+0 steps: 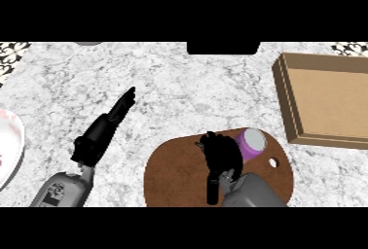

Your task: Pick the eggplant from the cutting board and place it in the cardboard box

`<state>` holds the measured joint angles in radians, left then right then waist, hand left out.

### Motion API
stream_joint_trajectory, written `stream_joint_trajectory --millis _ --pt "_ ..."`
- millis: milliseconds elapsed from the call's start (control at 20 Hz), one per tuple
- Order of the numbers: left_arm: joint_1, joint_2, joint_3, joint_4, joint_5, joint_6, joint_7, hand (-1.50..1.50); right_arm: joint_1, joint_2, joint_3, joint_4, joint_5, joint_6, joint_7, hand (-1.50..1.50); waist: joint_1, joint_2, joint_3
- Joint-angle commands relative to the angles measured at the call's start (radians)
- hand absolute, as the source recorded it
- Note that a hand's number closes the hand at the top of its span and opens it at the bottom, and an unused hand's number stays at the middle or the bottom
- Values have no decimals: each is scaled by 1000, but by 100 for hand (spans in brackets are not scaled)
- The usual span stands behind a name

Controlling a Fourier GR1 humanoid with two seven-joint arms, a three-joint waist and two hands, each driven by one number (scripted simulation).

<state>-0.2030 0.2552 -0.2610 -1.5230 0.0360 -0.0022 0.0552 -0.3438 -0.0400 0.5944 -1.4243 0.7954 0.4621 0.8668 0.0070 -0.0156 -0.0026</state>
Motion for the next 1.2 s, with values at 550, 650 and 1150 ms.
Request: stream_joint_trajectory --millis 550,650,1150 --pt "17 -15 61 -24 -19 6 38 0 166 -520 -141 -291 77 -270 -539 150 -68 1 7" --pt "67 -8 46 -38 -20 -10 10 0 230 -612 -221 -296 59 -371 -658 150 -57 4 6" --pt "41 -31 57 -4 -32 -23 -16 0 566 -820 -608 -603 -210 -487 -909 150 -43 8 2"
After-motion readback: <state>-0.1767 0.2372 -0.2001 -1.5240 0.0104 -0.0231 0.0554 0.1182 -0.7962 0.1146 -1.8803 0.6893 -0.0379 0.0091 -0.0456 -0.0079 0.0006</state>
